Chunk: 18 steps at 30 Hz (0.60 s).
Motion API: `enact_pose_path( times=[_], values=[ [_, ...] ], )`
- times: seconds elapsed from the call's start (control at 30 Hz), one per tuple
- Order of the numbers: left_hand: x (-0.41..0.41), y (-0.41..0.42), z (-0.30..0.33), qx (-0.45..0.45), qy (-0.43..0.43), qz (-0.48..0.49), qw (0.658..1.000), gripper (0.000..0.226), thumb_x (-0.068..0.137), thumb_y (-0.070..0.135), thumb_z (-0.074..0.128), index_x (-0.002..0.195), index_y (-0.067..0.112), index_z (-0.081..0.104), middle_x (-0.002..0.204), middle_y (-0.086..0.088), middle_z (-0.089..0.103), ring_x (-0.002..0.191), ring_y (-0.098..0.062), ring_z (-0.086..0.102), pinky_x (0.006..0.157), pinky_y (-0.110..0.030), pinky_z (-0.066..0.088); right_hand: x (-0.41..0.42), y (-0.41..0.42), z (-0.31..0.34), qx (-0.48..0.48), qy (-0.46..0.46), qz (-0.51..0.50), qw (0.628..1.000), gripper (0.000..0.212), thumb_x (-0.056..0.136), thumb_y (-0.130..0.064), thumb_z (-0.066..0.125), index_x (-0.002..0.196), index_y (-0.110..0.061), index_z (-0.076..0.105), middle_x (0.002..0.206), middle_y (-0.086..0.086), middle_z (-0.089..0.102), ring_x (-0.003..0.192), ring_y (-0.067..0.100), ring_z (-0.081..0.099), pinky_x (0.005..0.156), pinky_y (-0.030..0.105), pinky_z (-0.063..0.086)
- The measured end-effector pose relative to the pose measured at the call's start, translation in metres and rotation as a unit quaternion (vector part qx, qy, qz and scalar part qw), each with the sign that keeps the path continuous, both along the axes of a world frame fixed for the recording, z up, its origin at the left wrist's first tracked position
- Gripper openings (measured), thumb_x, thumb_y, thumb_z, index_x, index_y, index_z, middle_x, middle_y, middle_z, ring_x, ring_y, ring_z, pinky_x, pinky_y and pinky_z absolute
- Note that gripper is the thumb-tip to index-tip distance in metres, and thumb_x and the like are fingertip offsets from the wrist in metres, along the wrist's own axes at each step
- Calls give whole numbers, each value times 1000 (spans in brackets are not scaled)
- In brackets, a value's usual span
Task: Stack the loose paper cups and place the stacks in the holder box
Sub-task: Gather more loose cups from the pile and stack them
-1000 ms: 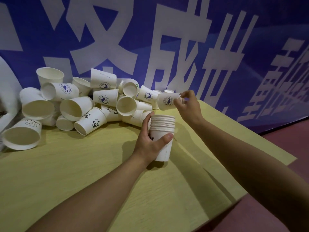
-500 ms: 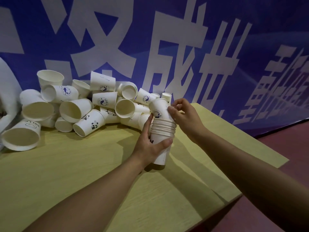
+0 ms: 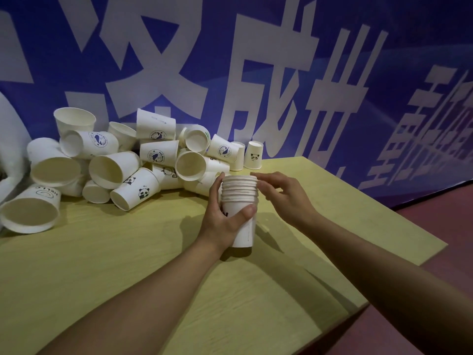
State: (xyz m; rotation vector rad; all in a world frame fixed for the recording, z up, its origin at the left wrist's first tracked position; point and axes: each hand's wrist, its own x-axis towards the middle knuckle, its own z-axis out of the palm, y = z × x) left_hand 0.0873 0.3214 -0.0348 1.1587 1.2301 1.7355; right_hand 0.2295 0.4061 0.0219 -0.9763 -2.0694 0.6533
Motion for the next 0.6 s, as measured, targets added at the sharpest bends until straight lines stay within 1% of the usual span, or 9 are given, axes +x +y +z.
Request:
enact_pose_path(
  times=[0.07,0.13,0.2,0.27,0.3,0.37,0.47,0.5,0.6],
  values=[
    [-1,1,-2,-2,-2,5,1000,99,52,54,84,137,59,34,131,11,58,108,-11,67,82,-31,61,0,6,1,-7,25,1,1000,27,102,-36,52,122,-37,69,111,-17,66,100,7,60,86,34,54],
    [-2,1,-2,-2,-11,14,1000,89,53,53,85,128,63,38,128,9,61,106,-13,68,86,-40,61,-6,20,2,7,24,-27,999,29,102,-32,53,129,-33,64,110,-13,65,96,8,60,84,30,55],
    [-2,1,-1,1,-20,23,1000,86,52,53,85,125,62,40,126,11,62,102,-8,69,81,-31,60,-15,46,-2,19,-7,-68,998,35,101,-27,57,136,-29,59,108,-7,63,91,10,60,84,29,55],
    [-2,2,0,-2,-33,30,999,88,51,54,84,127,60,38,126,10,62,99,-5,69,77,-25,58,-26,79,-11,33,-53,-96,993,42,99,-25,61,140,-29,55,113,-3,62,95,14,61,90,35,56],
    [-3,2,0,-6,-42,34,999,91,51,54,84,129,59,37,127,8,63,100,-7,70,78,-26,59,-31,95,-15,37,-84,-108,990,47,97,-24,63,143,-29,52,119,0,61,101,18,61,94,37,55],
    [-4,3,-2,-8,-62,42,997,97,53,53,85,136,56,35,128,3,64,102,-14,71,84,-36,61,-42,125,-19,34,-130,-139,981,55,96,-22,64,148,-30,45,131,5,55,114,24,59,100,40,52],
    [-6,6,-4,-7,-83,44,996,103,54,50,87,143,52,34,128,-3,66,104,-23,72,89,-50,60,-53,161,-20,37,-149,-177,972,62,96,-17,63,151,-32,39,137,8,49,121,30,55,97,42,52],
    [-6,7,-5,-6,-87,43,995,105,55,49,87,145,51,33,128,-3,66,104,-23,72,89,-49,61,-57,170,-19,45,-153,-184,970,62,96,-16,62,151,-33,38,137,9,48,121,32,53,95,42,52],
    [-7,11,-7,-5,-88,41,995,106,55,49,86,146,49,33,125,1,68,102,-18,73,83,-39,62,-66,193,-15,55,-156,-188,968,60,98,-14,59,150,-34,37,141,10,46,124,34,49,97,43,49]
  ],
)
